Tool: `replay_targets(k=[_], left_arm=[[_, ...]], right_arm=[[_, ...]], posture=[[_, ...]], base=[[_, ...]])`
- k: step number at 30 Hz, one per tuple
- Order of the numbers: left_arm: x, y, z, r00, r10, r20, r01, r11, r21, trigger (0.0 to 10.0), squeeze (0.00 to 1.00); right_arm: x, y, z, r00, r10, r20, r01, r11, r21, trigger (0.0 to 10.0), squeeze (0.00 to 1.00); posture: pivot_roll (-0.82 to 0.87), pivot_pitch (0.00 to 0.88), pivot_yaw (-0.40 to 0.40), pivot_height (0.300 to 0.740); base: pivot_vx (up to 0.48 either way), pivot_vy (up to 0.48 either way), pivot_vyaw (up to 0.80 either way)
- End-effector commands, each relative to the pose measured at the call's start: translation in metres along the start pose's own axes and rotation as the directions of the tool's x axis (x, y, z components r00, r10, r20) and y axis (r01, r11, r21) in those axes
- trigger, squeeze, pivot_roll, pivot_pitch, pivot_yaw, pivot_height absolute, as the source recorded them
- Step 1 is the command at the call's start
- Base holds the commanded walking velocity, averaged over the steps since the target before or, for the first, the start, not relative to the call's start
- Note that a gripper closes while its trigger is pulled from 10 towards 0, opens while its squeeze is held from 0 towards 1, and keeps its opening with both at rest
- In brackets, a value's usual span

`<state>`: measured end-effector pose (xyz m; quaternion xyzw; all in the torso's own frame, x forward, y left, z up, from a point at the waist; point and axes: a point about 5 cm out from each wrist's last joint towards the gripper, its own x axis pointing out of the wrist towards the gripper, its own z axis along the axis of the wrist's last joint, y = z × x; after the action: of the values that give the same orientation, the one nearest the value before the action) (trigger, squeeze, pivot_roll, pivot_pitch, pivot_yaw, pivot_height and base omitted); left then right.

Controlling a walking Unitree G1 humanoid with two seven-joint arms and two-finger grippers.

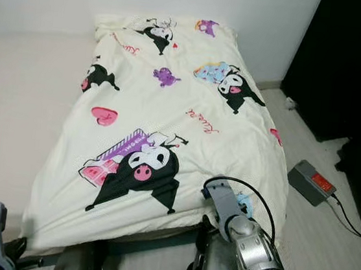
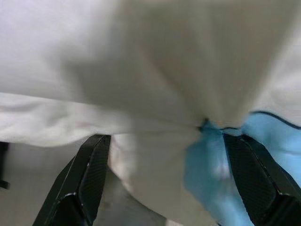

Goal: Clean up the room

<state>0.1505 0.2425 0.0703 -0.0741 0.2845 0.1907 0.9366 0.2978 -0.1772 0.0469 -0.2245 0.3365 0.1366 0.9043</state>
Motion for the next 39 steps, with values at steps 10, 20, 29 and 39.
replay_targets(k=[10,20,29,39], left_arm=[[0.000,-0.001,-0.040,0.951,-0.118,-0.286,0.122,0.993,-0.004,0.0,0.00],[-0.005,0.000,-0.048,0.907,-0.201,-0.369,0.240,0.969,0.062,0.0,0.00],[0.003,0.010,-0.046,0.894,-0.190,-0.405,0.252,0.962,0.105,0.0,0.00],[-0.001,0.019,-0.053,0.872,-0.190,-0.452,0.270,0.955,0.120,0.0,0.00]], right_arm=[[0.000,-0.031,-0.015,0.981,-0.155,-0.118,0.148,0.987,-0.066,10.0,0.00],[-0.002,-0.045,-0.021,0.968,-0.206,-0.146,0.198,0.978,-0.070,10.0,0.00],[-0.001,-0.051,-0.022,0.959,-0.221,-0.177,0.210,0.974,-0.084,10.0,0.00],[-0.004,-0.058,-0.026,0.951,-0.230,-0.206,0.213,0.972,-0.101,10.0,0.00]], posture=[[0.05,0.130,0.051,0.550],[0.04,0.111,0.052,0.550],[0.03,0.085,0.048,0.550],[0.03,0.077,0.042,0.550]], base=[[0.000,0.000,0.00],[0.000,0.000,0.00],[0.000,0.000,0.00],[0.000,0.000,0.00]])
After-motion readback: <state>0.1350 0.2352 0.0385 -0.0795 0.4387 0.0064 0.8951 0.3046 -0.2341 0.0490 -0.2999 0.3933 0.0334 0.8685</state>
